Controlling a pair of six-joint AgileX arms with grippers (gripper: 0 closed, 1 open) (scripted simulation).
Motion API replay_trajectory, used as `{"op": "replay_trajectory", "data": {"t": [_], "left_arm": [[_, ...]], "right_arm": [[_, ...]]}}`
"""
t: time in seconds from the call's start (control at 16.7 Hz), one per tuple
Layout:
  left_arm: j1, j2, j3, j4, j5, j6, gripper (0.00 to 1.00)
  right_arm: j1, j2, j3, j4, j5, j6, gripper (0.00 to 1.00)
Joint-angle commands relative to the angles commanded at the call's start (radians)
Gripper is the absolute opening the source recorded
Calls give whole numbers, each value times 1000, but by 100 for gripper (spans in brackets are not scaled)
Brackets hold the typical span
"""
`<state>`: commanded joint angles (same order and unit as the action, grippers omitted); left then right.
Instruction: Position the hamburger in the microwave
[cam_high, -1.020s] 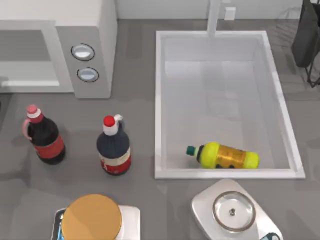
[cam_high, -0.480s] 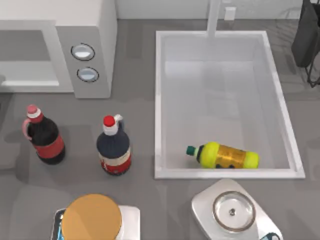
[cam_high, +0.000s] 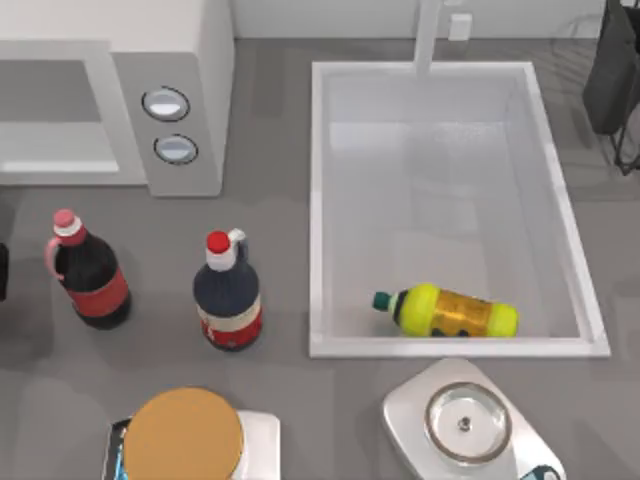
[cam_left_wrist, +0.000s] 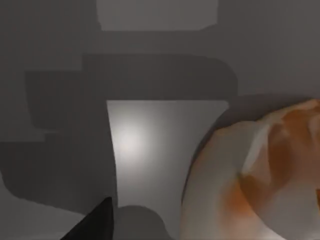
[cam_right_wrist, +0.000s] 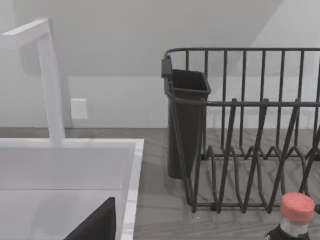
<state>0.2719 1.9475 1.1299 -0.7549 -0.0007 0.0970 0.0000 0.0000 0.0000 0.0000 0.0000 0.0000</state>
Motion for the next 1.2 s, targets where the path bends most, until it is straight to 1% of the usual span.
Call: {"op": "replay_trajectory", "data": {"t": [0.18,0.48,1.2], "left_arm": [[-25,42,-10,52,0,-23,100],[-32,48,-10,60,0,-30,100],[-32,48,-10,60,0,-30,10]], "right_arm": [[0,0,0,0,0,0,100],[0,0,0,0,0,0,100],[0,0,0,0,0,0,100]]}}
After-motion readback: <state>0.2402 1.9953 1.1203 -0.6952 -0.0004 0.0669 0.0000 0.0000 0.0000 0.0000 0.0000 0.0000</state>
